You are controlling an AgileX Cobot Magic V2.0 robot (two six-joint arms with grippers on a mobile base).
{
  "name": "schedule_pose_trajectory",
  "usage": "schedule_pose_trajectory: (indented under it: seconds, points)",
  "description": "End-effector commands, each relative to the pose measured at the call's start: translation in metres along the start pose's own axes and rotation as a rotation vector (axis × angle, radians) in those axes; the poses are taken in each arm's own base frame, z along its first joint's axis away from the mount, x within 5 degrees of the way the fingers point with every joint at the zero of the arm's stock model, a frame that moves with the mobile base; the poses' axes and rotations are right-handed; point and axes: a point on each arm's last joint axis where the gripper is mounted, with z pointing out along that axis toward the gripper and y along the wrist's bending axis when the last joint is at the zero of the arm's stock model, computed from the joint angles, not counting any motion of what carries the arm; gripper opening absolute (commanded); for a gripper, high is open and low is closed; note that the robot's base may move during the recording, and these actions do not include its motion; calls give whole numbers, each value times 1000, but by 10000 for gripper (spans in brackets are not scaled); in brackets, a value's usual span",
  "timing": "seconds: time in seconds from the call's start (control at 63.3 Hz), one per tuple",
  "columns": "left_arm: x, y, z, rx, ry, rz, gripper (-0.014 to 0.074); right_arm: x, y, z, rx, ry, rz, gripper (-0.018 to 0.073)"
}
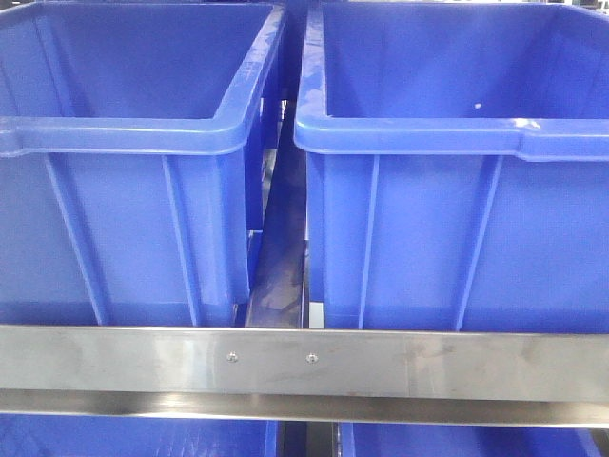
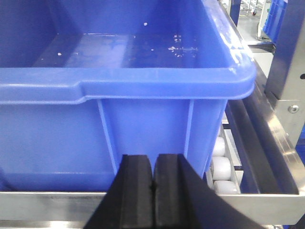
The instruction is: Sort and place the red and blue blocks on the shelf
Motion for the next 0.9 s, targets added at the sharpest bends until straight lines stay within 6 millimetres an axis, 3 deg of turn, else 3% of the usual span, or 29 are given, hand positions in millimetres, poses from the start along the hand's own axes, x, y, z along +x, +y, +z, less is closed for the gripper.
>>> schedule_pose_trajectory:
  seconds: [0.0, 0.237, 0.521, 0.631, 0.884]
  points:
    - [-15, -4, -8, 35, -109, 8, 124, -9, 1, -2, -7, -112, -19, 48]
    - [-4, 4, -37, 37, -217, -16, 124, -9, 1, -2, -7, -112, -19, 48]
    - [50, 24, -62, -36, -380, -78, 124, -9, 1, -2, -7, -112, -19, 48]
    - [75, 30, -61, -59, -424, -83, 124, -9, 1, -2, -7, -112, -19, 48]
    - [125, 37, -38, -23, -488, -109, 124, -9, 1, -2, -7, -112, -19, 48]
